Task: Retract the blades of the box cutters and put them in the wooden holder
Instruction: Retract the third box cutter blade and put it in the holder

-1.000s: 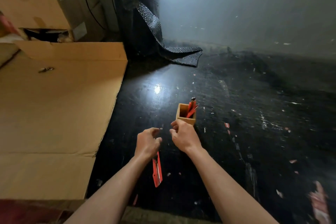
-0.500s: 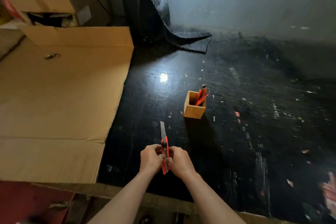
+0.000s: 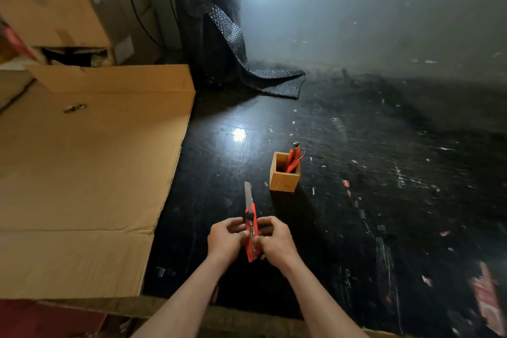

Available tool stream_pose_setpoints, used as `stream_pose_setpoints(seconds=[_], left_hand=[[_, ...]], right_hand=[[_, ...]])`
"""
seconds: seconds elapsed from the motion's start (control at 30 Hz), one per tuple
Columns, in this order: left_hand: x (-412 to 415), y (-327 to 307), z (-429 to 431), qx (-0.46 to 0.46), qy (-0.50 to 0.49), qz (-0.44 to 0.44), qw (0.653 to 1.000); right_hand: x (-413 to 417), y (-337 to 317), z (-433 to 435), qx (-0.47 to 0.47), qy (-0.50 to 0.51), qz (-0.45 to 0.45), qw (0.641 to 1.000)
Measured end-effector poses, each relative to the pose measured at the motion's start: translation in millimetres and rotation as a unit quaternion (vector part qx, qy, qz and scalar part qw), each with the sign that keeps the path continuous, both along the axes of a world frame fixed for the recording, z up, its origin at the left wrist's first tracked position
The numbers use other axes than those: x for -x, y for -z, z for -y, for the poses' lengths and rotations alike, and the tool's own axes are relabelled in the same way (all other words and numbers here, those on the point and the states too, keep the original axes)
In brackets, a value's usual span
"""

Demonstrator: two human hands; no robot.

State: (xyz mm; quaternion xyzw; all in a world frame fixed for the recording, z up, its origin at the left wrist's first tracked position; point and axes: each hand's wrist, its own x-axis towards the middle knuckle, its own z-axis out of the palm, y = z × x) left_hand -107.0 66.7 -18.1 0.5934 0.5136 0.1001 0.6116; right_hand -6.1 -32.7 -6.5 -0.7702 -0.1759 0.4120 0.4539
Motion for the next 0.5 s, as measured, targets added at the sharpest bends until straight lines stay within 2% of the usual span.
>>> stream_pose_setpoints(seconds=[0.23, 0.5], left_hand=[[-23.6, -57.1, -22.2, 0.079, 0.063, 0.153, 0.983], [-67.4, -129.7, -44.4, 0.02, 0.096, 0.221, 0.97]], right_hand=[[-33.7, -45.6, -2.9, -0.108, 0.012, 0.031, 0.994], [-76.9, -119.1, -15.6, -0.189, 0.011, 0.098, 0.977]])
